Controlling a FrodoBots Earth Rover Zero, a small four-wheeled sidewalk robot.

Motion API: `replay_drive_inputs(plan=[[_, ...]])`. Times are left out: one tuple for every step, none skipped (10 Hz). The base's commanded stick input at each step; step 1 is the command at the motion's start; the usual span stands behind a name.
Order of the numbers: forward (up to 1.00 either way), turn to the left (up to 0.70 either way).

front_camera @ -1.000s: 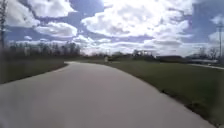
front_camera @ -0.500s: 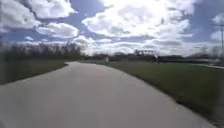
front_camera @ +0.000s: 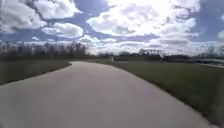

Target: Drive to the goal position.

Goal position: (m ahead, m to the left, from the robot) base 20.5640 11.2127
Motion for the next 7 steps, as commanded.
replay_drive_inputs(plan=[[1.00,0.00],[1.00,0.00],[1.00,0.00],[1.00,0.00],[1.00,0.00],[1.00,0.00],[1.00,0.00]])
